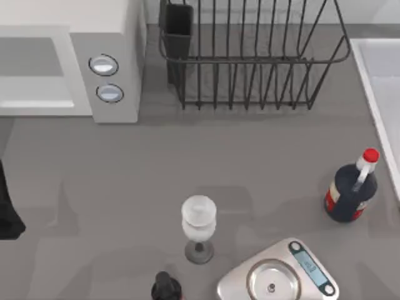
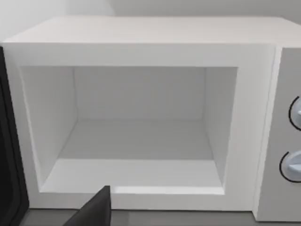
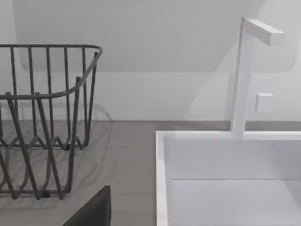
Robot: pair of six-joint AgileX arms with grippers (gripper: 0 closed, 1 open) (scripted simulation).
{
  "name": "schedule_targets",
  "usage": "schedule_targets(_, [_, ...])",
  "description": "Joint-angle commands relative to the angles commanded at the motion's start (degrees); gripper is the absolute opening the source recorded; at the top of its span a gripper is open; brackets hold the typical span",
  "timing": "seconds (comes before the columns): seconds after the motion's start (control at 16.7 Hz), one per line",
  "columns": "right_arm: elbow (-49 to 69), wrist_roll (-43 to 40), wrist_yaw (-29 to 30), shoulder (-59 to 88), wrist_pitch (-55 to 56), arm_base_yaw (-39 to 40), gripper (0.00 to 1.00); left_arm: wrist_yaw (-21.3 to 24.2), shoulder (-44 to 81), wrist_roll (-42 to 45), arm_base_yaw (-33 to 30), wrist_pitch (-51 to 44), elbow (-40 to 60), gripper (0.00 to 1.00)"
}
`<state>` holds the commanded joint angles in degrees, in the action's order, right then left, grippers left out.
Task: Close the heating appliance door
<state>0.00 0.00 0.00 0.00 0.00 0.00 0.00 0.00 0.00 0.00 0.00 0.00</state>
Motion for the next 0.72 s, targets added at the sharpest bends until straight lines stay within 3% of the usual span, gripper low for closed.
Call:
schedule_targets(0.06, [0.0, 0.0, 0.0, 0.0, 0.0, 0.0, 1.0, 0.0, 0.0, 0.0, 0.0, 0.0, 0.0, 1.0])
schedule_targets(0.72, [0.0, 0.0, 0.0, 0.0, 0.0, 0.0, 1.0, 0.0, 0.0, 0.0, 0.0, 0.0, 0.0, 0.17])
